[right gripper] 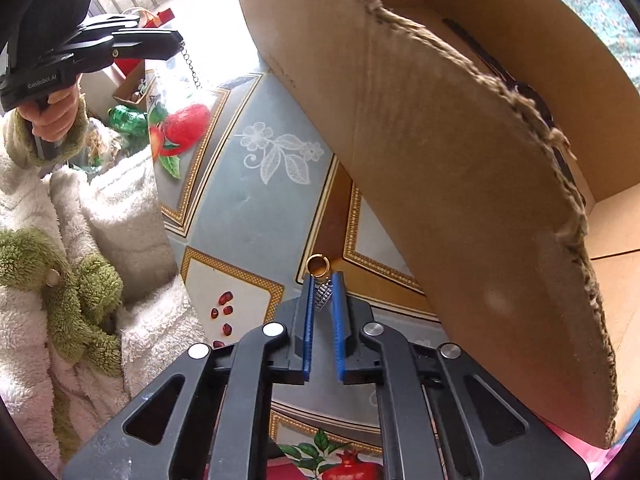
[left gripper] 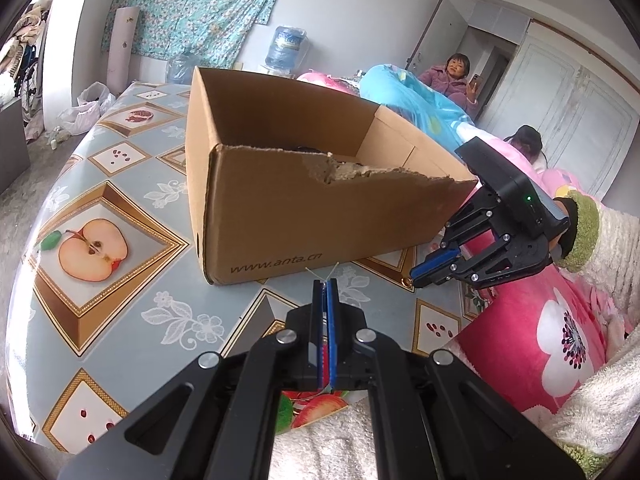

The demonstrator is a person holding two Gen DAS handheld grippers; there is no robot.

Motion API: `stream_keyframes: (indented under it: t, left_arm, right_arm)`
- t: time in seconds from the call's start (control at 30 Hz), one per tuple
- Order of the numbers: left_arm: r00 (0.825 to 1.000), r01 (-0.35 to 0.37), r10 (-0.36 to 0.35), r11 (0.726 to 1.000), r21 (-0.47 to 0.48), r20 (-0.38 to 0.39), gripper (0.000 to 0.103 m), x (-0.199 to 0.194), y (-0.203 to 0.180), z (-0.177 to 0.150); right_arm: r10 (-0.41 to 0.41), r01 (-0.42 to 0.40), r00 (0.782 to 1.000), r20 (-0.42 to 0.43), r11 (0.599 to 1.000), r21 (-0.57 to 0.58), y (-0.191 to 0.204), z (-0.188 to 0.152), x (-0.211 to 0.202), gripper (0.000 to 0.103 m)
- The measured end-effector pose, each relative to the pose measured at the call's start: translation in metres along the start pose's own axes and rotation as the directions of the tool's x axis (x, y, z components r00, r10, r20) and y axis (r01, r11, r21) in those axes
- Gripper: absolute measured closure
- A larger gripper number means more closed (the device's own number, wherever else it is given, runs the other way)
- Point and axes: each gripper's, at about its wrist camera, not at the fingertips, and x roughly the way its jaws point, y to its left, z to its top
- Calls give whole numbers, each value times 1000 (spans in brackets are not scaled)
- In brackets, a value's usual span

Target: Organize jewelry

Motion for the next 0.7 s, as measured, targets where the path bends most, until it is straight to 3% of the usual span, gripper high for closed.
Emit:
stream_keyframes:
  t: [0.4, 0.57, 0.67, 0.7]
  left_arm:
    - [1000, 2, -2, 1000, -1, 5, 102, 1, 3, -2]
    - [1000, 2, -2, 1000, -1, 7, 102, 0, 3, -2]
    - [1000, 4, -4, 1000, -3, 8, 102, 0, 4, -2]
    - [1000, 6, -5, 1000, -5, 8, 102, -1, 4, -2]
  right_arm:
    - [-7, 6, 1000, 21, 999, 48, -5, -4, -7, 103]
    - [-3, -4, 999, 53, 990, 144, -13, -15, -16, 103]
    - [9, -28, 996, 84, 974, 225, -16, -21, -21, 98]
    - [9, -29, 996, 85, 971, 236, -13, -23, -20, 89]
